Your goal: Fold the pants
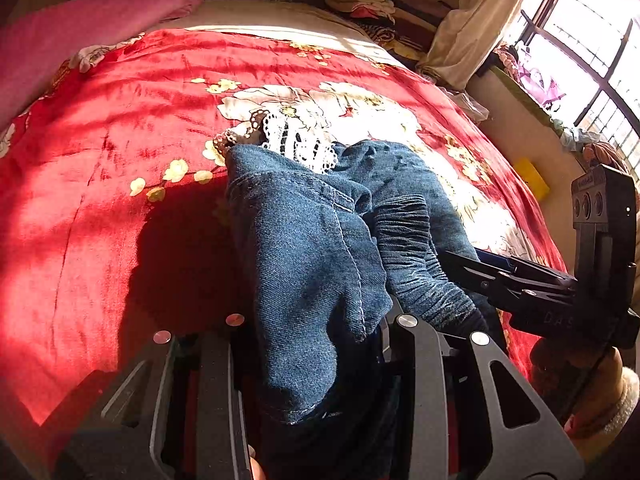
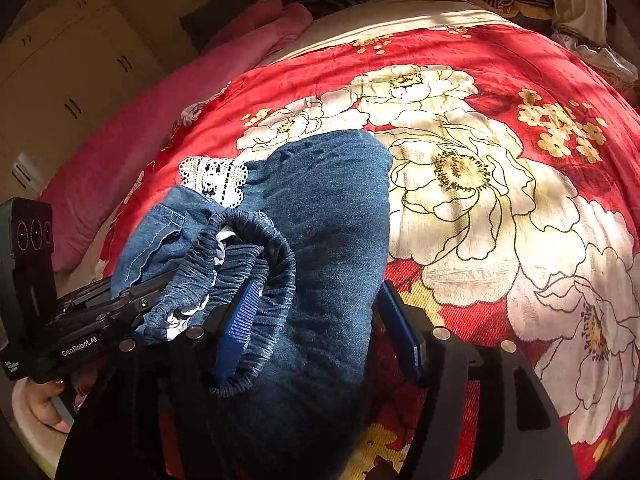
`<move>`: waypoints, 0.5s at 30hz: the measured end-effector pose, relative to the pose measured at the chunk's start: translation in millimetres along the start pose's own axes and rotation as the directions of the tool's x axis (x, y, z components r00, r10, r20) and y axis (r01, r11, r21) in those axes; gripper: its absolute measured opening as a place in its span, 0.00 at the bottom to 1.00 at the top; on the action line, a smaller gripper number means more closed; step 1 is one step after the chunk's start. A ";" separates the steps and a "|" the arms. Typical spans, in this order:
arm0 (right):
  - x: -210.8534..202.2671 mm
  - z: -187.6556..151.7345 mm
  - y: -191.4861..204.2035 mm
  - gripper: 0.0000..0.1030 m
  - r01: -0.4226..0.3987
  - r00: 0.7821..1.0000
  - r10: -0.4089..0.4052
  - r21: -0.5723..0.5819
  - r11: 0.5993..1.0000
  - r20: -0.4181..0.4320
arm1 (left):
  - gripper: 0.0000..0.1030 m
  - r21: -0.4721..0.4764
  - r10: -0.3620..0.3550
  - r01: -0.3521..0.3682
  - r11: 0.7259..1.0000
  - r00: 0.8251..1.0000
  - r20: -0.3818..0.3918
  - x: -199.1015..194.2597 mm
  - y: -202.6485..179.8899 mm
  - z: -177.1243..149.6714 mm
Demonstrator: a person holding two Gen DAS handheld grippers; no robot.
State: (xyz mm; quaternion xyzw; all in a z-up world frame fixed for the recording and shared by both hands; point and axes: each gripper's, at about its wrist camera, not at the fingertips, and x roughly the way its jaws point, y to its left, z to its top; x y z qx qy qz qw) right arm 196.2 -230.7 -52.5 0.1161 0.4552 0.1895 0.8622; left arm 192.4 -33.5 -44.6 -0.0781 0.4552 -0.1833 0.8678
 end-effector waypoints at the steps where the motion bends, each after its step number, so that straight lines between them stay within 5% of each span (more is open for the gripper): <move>1: -1.1 -0.7 0.1 0.60 0.003 1.000 -0.003 0.002 1.000 0.002 | 0.26 0.000 0.000 0.000 1.000 1.000 0.000 0.0 0.0 0.0; 15: -10.8 -3.9 -4.1 0.72 0.028 0.999 -0.028 0.010 1.000 0.018 | 0.36 0.001 0.007 -0.007 1.000 1.000 0.003 -2.4 -0.6 -1.7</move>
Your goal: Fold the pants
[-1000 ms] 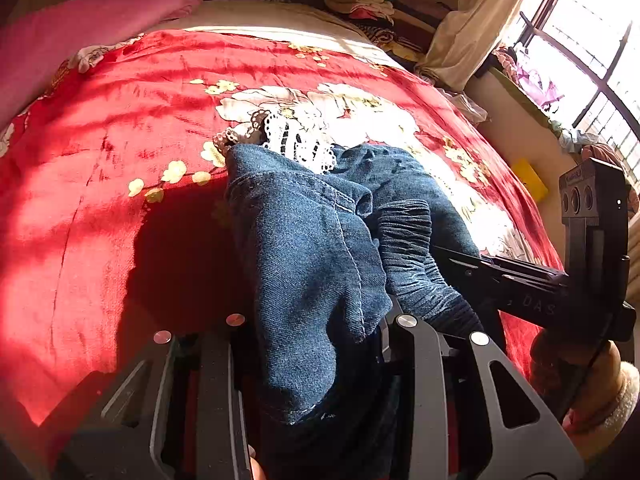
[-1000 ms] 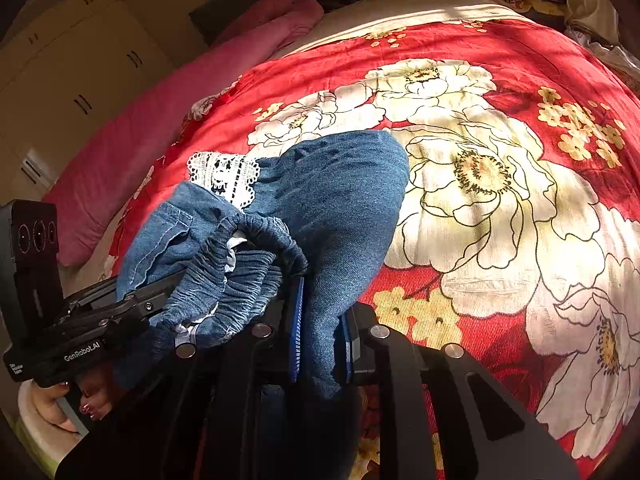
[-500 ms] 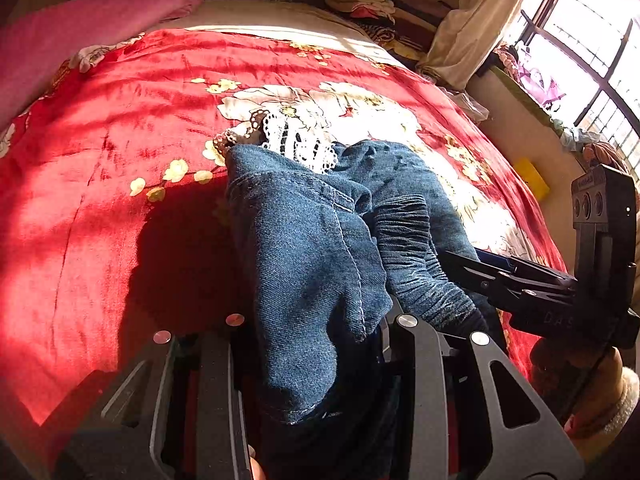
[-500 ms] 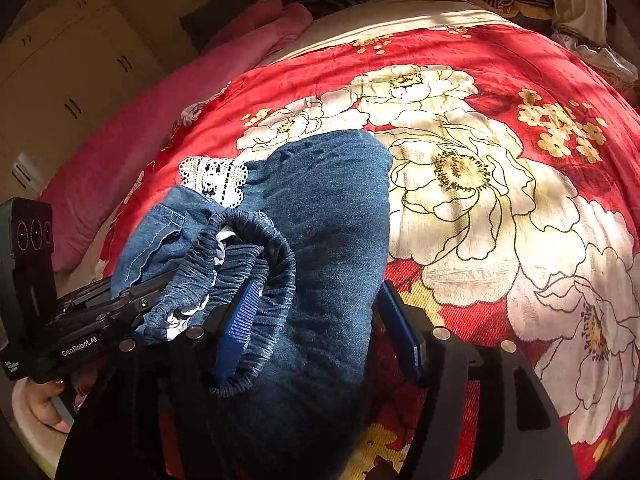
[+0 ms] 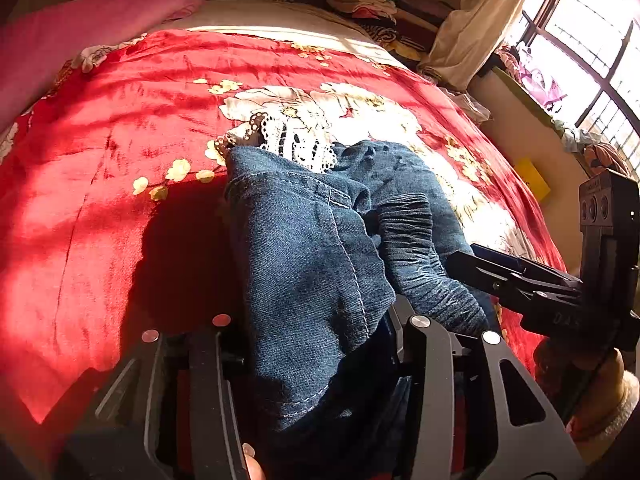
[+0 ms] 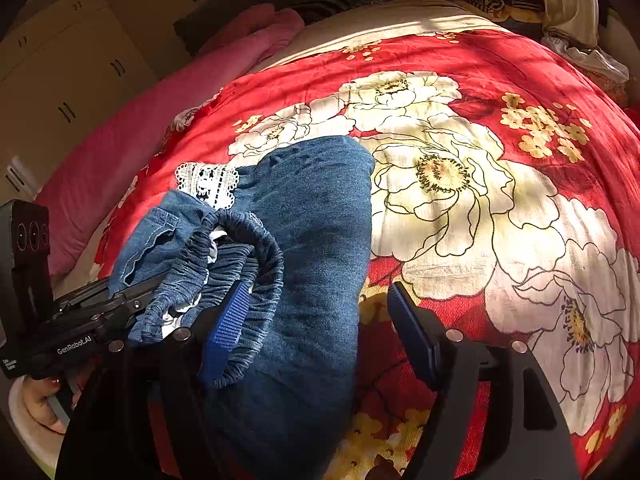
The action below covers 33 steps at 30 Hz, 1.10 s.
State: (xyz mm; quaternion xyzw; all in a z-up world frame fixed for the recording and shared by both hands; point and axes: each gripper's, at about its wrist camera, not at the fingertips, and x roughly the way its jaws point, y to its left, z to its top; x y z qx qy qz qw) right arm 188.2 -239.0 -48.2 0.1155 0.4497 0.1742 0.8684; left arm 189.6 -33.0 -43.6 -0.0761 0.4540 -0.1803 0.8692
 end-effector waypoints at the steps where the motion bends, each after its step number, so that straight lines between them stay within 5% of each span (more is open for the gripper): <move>1: -0.6 0.0 -0.1 0.73 0.003 1.000 -0.003 0.002 1.000 0.001 | 0.37 0.002 0.002 -0.002 1.000 1.000 0.001 -0.8 -1.1 -0.5; 20: -17.1 1.9 1.7 0.82 0.022 0.999 -0.023 0.016 1.000 0.023 | 0.49 -0.003 0.013 -0.013 1.000 1.000 0.016 -17.5 -3.4 -5.4; 33: -41.6 2.4 10.0 0.91 0.044 0.997 -0.045 0.012 0.999 0.064 | 0.74 -0.013 0.031 -0.030 0.999 0.997 0.069 -44.8 -5.6 -4.0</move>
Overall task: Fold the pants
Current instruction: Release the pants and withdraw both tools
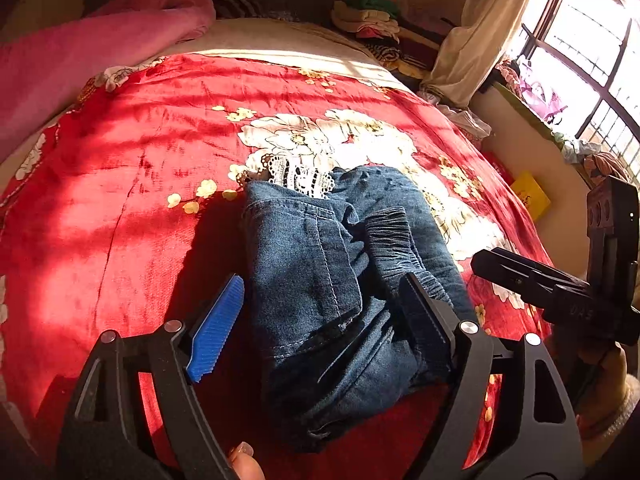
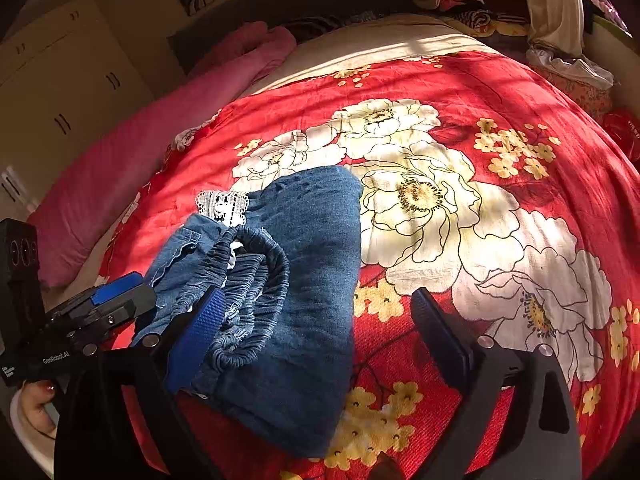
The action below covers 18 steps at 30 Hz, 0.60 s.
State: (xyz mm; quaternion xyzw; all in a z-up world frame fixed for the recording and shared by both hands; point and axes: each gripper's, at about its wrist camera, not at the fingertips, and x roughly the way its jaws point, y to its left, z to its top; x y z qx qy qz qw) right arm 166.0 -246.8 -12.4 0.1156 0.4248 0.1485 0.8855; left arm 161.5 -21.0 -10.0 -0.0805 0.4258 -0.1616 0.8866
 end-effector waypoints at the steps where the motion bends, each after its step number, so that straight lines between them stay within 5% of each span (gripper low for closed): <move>1: -1.9 0.1 0.4 0.92 0.005 1.000 -0.005 0.000 1.000 0.002 | 0.76 -0.002 0.002 -0.002 1.000 1.000 0.004 -2.1 -0.2 0.0; 9: -18.5 -0.4 7.5 0.94 0.014 0.999 -0.014 -0.027 1.000 0.030 | 0.90 -0.009 0.016 -0.016 1.000 0.999 0.029 -16.0 -1.3 1.4; 18: -37.2 -1.5 18.3 0.95 0.011 0.998 -0.007 -0.060 0.998 0.064 | 0.90 -0.018 0.023 -0.022 1.000 0.999 0.047 -32.4 -3.2 0.3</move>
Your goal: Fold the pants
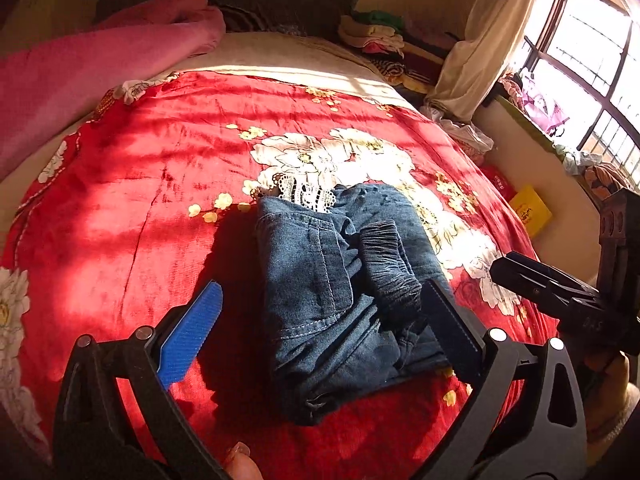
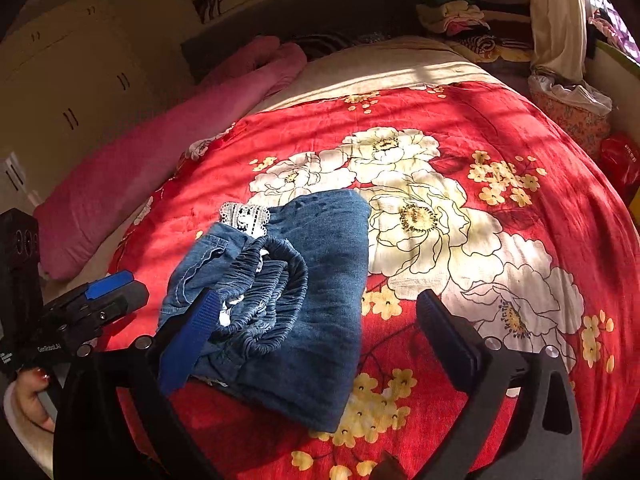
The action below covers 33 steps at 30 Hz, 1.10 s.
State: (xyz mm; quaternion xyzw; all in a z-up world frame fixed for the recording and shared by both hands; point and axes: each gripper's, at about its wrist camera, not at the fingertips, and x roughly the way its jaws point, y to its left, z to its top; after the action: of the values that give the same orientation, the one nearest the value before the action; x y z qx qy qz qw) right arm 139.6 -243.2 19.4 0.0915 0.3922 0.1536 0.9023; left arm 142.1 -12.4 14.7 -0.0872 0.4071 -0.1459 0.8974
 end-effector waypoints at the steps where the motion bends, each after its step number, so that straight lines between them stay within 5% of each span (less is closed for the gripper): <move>1: -2.1 0.0 0.9 0.95 -0.001 1.000 0.001 -0.004 1.000 0.004 | 0.90 0.001 0.002 -0.002 1.000 1.000 0.002 -1.7 -0.1 -0.4; 33: -65.5 -66.8 23.2 0.95 0.036 0.998 -0.030 -0.087 0.996 0.060 | 0.91 0.007 0.026 -0.026 1.000 0.999 0.032 -60.2 -13.8 -77.3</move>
State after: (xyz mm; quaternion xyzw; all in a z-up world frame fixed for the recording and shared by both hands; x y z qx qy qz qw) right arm 43.5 -241.4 25.4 0.0498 0.3597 0.1530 0.9191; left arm 43.4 -8.3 10.4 -0.0811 0.3933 -0.1343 0.9059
